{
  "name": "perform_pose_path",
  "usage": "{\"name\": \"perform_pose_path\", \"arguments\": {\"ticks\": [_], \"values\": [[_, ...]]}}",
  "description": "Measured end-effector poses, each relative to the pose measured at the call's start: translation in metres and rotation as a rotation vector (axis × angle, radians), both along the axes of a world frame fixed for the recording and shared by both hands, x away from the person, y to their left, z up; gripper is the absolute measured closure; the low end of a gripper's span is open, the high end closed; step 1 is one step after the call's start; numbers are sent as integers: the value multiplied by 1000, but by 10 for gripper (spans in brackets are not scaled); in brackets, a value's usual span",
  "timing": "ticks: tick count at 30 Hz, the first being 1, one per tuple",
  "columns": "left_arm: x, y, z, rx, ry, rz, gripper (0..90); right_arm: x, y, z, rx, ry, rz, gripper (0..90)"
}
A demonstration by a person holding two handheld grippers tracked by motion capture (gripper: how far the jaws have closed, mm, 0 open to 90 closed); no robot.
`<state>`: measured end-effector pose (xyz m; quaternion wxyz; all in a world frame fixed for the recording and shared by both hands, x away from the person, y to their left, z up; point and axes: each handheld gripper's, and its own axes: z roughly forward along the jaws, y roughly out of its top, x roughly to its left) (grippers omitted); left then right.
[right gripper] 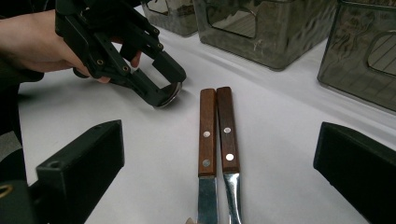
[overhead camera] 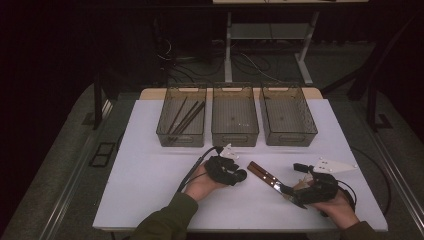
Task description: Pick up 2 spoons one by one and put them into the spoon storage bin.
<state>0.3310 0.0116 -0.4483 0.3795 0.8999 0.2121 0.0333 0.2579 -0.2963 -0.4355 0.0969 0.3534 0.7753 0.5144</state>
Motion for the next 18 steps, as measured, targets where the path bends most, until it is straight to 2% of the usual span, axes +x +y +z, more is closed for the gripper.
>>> {"name": "perform_pose_path", "arguments": {"ticks": [2,3,4,11,16,18], "values": [[-2,-1,1,20,-4,0,530,0,0,0,0,0,0,18],[-3,-2,0,13,-10,9,533,0,0,0,0,1,0,18],[-3,-2,1,40,-20,-15,536,0,0,0,-1,0,-1,18],[-5,-4,5,77,-19,-44,628,0,0,0,-2,1,0,18],[-6,-3,8,105,-33,-65,693,0,0,0,-2,0,-1,18],[-7,-3,9,95,-37,-58,731,0,0,0,-1,0,-1,18]]}}
